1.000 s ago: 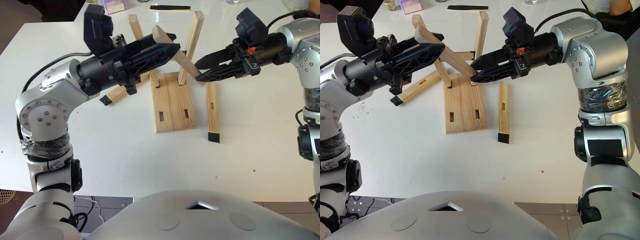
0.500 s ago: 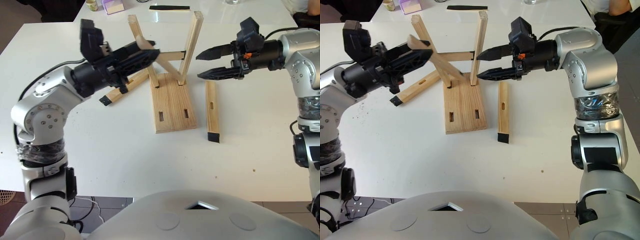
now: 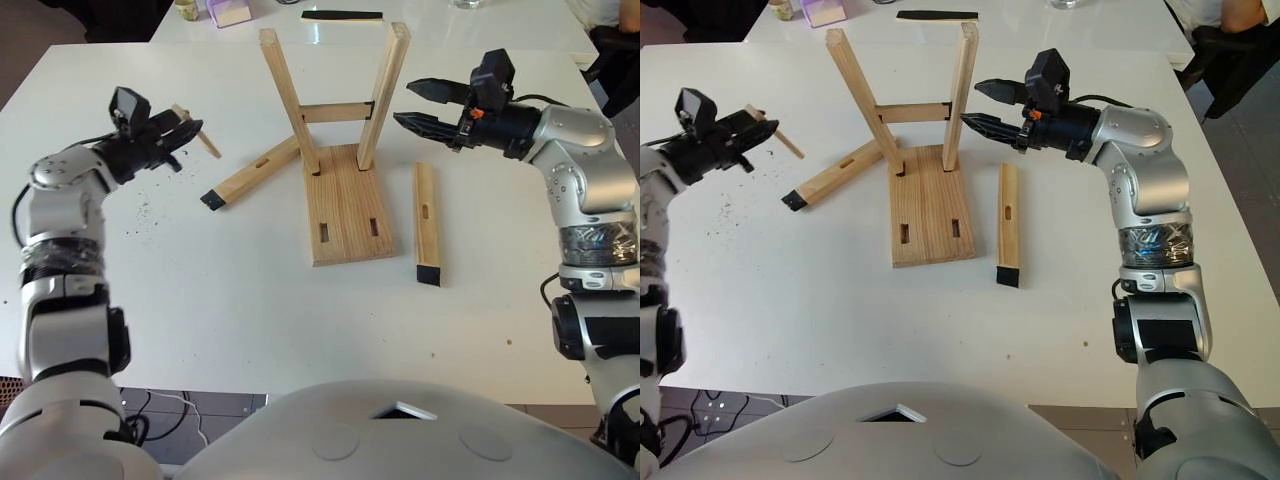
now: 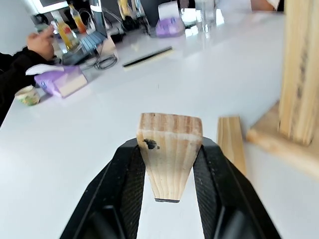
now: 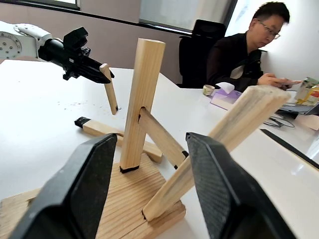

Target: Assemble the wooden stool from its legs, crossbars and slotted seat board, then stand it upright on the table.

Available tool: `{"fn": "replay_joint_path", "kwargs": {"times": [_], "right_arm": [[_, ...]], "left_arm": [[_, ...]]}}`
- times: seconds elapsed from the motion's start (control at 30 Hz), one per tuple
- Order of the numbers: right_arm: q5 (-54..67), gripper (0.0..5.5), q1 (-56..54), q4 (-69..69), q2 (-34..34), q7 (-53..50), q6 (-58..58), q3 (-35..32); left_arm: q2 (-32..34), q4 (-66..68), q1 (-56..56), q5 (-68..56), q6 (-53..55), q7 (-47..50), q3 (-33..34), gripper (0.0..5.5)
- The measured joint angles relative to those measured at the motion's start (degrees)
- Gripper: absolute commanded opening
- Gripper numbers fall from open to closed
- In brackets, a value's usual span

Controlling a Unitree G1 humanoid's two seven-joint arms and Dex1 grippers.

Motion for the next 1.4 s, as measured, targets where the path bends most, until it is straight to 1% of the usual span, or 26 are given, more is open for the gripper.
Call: {"fn": "replay_joint_path", "kwargs": {"times": [0.1, 0.2, 0.33, 0.43, 0.5, 0.6, 0.67, 0.73, 0.8, 0.87, 1.03, 1.27, 1.4], "right_arm": [[-0.38, 2.55, 0.01, 1.19, 0.81, -0.79, -0.79, 0.02], [-0.37, 2.55, 0.1, 1.2, 1.42, -1.36, -0.88, -0.09], [-0.36, 2.55, 2.11, 0.37, 1.55, -2.47, -0.87, -0.78], [-0.26, 2.55, 4.2, -0.9, 1.66, -2.89, -0.85, -0.82], [-0.23, 2.55, 5.5, -1.86, 1.88, -3.57, -0.72, -0.81], [-0.17, 2.55, 6.78, -3.22, 1.98, -4.25, -0.39, -0.82], [-0.04, 2.55, 8.02, -4.67, 1.93, -4.61, 0.22, -0.88], [-0.03, 2.55, 8.62, -5.37, 1.96, -5.07, 0.93, -0.86], [-0.08, 2.55, 8.6, -5.36, 2.08, -5.3, 0.92, -0.83], [-0.13, 2.55, 8.38, -4.95, 2.21, -5.24, 0.88, -0.7], [-0.39, 2.55, 7.05, -2.98, 2.47, -5.1, 0.41, -0.42], [-1.27, 2.55, 5.81, -0.8, 2.48, -4.71, -0.84, -0.47], [-1.3, 2.55, 5.82, -0.66, 2.58, -4.7, -0.96, -0.47]], "left_arm": [[-0.92, 5.23, -0.88, 3.11, -3.22, -0.18, -0.94, 1.31], [-0.97, 6.15, 0.58, 3.76, -4.69, -1.34, -0.78, 1.31], [-0.13, -1.76, 6.48, 1.0, -2.47, -5.9, 0.62, 1.31], [0.57, -15.48, 15.05, -3.74, 3.95, -8.3, 1.71, 1.31], [0.77, -25.9, 21.34, -7.06, 9.15, -9.03, 2.59, 1.31], [1.27, -38.15, 28.71, -11.07, 14.87, -9.5, 3.63, 1.31], [2.42, -45.85, 31.27, -13.93, 19.03, -9.42, 5.04, 1.31], [5.03, -49.4, 28.4, -15.0, 20.8, -9.38, 6.28, 1.31], [5.6, -48.28, 23.89, -14.38, 20.44, -9.51, 5.8, 1.31], [4.95, -44.95, 19.26, -12.56, 18.73, -9.97, 3.51, 1.31], [-0.69, -31.22, 8.72, -4.54, 9.13, -12.14, -4.17, 1.31], [-2.04, -21.16, 7.6, 3.24, -3.15, -13.7, -7.71, 1.31], [-2.06, -18.49, 7.4, 4.32, -7.02, -14.89, -8.09, 1.31]]}}
